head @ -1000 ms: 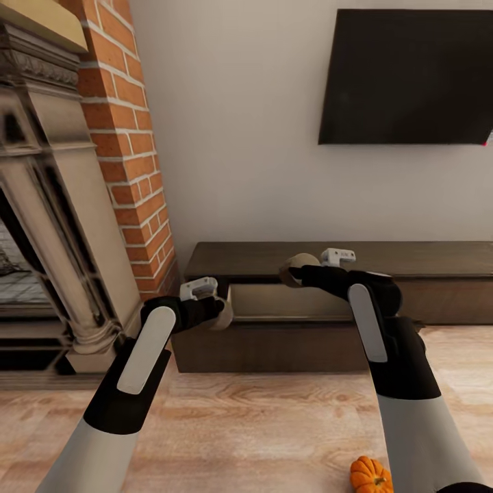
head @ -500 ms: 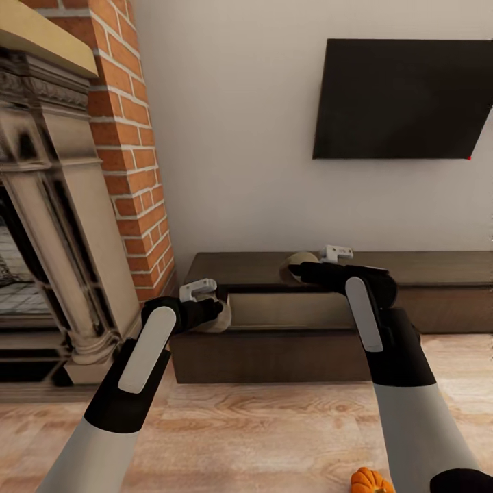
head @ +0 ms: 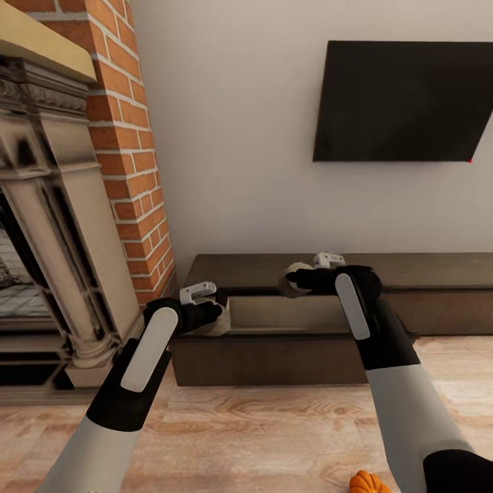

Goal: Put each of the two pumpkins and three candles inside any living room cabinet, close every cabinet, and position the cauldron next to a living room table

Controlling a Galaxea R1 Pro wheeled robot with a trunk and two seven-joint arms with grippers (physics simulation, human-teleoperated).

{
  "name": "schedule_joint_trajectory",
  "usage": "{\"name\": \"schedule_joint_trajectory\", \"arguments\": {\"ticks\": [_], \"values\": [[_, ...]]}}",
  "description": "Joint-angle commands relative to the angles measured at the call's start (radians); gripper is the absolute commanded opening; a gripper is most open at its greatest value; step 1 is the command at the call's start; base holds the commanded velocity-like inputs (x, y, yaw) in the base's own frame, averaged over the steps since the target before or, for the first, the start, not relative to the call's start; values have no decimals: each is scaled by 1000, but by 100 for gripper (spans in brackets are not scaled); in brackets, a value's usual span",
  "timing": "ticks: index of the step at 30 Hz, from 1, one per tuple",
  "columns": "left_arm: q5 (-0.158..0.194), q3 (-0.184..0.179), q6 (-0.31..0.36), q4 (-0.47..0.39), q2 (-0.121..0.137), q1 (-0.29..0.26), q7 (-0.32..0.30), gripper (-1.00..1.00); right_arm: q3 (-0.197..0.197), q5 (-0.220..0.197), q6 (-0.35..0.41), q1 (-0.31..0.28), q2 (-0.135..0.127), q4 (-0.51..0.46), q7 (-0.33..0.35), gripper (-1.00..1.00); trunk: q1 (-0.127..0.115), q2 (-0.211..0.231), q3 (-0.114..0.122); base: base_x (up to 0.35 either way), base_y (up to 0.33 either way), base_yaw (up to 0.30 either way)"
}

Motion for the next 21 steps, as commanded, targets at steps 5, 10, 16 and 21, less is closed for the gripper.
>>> {"name": "schedule_joint_trajectory", "arguments": {"ticks": [5,10,16,21], "values": [[9,4,-1,21,3,-2,10,-100,3,-10,3,-36,17,130,-11,-100,-20,35,7,0,0,-11],[9,6,-1,24,3,-3,11,-100,4,-11,3,-44,19,159,-11,-100,-39,70,15,0,0,-98],[4,2,-3,24,5,2,20,-100,4,-9,3,-44,20,162,-12,-100,-39,70,9,0,0,-98],[-10,4,-3,23,4,5,27,-100,7,-7,3,-43,20,162,-12,-100,-39,70,8,43,23,-25]]}}
